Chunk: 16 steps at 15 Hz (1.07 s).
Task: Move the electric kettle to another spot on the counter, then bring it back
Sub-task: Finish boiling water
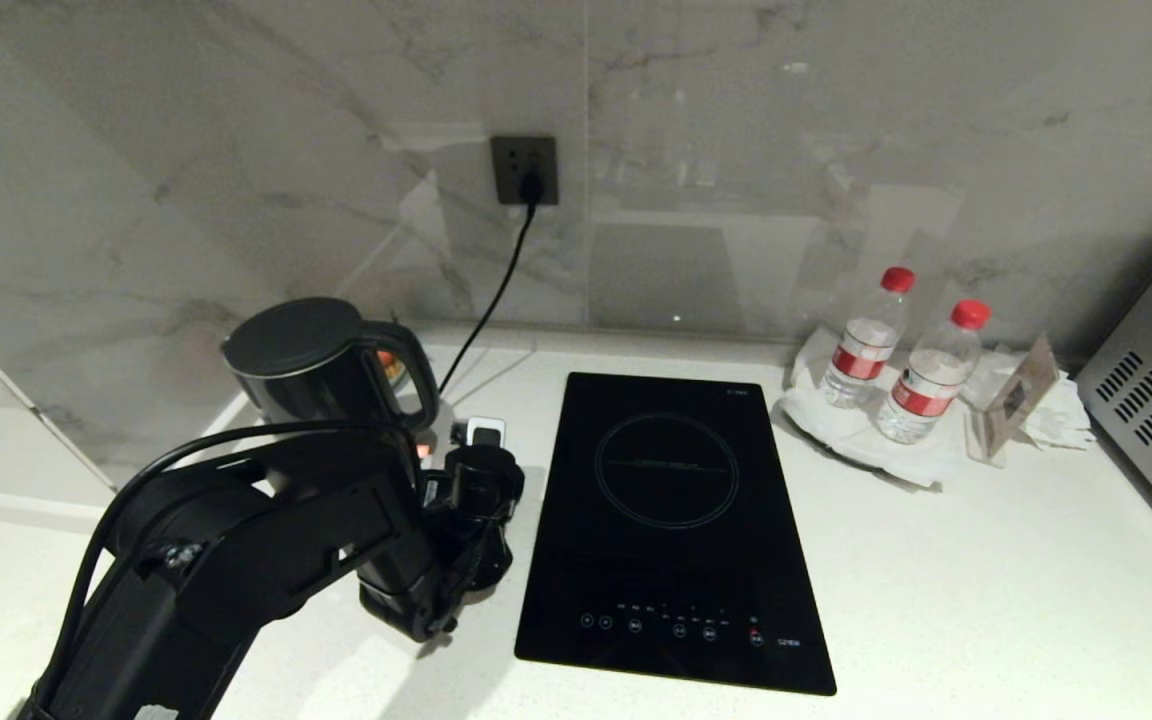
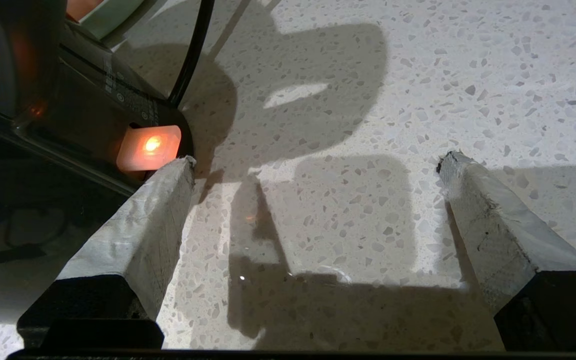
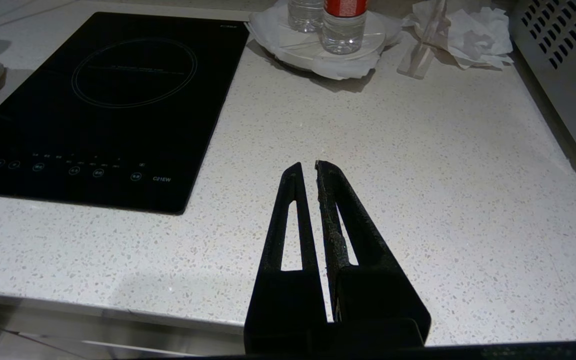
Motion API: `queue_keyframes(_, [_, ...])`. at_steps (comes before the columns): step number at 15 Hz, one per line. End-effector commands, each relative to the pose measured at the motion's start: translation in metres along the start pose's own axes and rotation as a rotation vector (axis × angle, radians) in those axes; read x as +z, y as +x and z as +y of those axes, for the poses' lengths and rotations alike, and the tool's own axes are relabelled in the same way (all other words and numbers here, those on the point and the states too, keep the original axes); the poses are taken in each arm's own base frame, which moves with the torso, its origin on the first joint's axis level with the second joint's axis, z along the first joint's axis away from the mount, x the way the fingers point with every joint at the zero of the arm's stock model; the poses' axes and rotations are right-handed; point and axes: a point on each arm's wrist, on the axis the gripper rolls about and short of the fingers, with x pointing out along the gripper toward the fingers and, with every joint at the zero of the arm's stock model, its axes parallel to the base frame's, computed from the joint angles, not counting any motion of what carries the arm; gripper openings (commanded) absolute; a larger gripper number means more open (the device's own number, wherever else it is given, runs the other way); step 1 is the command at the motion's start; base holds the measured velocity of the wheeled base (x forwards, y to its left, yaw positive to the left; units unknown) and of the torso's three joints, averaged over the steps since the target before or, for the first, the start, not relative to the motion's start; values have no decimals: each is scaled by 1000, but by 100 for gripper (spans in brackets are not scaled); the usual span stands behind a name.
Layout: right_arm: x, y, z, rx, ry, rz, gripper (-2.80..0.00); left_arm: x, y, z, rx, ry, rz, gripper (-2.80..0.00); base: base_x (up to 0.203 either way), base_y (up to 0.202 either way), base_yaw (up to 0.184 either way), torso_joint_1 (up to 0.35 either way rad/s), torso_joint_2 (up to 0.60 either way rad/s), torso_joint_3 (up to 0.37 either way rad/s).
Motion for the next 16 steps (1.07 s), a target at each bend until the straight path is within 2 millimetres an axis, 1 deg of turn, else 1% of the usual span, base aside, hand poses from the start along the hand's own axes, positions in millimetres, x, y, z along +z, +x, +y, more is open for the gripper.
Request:
queue_keyframes(1, [0,0,0,1,-1,1,-280,1,1,0,8,-8,-7,0,0,0,0,0,0,0])
queue_keyframes(7, [0,0,0,1,-1,1,-280,6,1,3,15,-19,-17,0,0,0,0,0,0,0])
queue_keyframes(9, [0,0,0,1,-1,1,-280,4,0,3,14,-20,-14,0,0,0,0,0,0,0])
queue_keyframes(12, [0,0,0,1,-1,1,-280,-1,-12,1,-8,-21,-29,0,0,0,0,0,0,0])
queue_keyframes(13, [0,0,0,1,-1,1,-280,-2,-20,-1,-23,-18,-33,0,0,0,0,0,0,0])
queue_keyframes(16, [0,0,0,-1,-1,1,-280,5,-42,-5,-60,-29,-64,0,0,0,0,0,0,0])
